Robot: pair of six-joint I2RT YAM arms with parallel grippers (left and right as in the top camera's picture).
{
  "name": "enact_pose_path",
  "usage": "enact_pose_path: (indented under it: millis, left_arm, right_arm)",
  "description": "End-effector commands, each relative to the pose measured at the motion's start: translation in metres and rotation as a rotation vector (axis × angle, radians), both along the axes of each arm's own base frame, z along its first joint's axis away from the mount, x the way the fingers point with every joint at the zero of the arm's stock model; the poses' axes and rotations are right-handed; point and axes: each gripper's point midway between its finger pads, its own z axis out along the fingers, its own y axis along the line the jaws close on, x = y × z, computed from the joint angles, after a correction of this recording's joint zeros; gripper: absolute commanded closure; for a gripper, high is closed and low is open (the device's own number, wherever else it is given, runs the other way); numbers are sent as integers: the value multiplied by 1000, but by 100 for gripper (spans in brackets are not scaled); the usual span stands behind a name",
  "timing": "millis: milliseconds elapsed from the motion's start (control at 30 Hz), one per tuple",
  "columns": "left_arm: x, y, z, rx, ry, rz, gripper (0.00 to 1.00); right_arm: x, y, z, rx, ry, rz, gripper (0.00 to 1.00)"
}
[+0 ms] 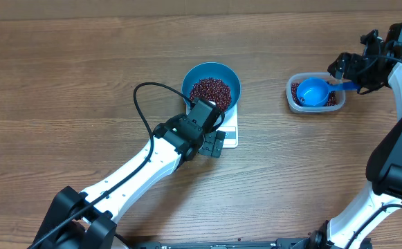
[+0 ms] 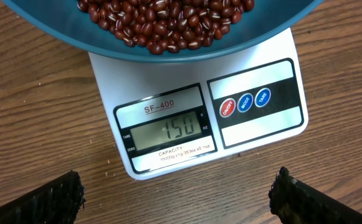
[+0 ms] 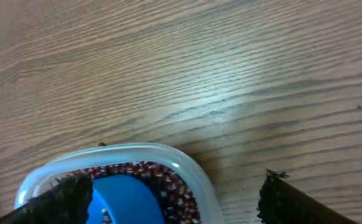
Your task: Scoop item into bowl and weigh 150g on scale
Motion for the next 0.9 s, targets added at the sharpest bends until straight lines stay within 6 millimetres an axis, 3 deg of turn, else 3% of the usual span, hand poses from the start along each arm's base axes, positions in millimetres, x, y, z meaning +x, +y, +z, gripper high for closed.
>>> enact_pose_path:
  millis: [0, 33, 267, 867]
  left_arm:
    - [1, 3, -2, 21, -3, -12, 1]
    - [1, 3, -2, 22, -1, -12, 1]
    - [1, 4, -2, 22, -1, -12, 0]
    - [1, 3, -2, 22, -1, -12, 0]
  right_arm:
    - [-1, -13, 6, -74, -6, -38, 5]
    - [-1, -17, 6, -95, -3, -47, 0]
    - [-7, -50, 3, -217, 42, -222, 0]
    - [-7, -51, 2, -205, 43, -251, 0]
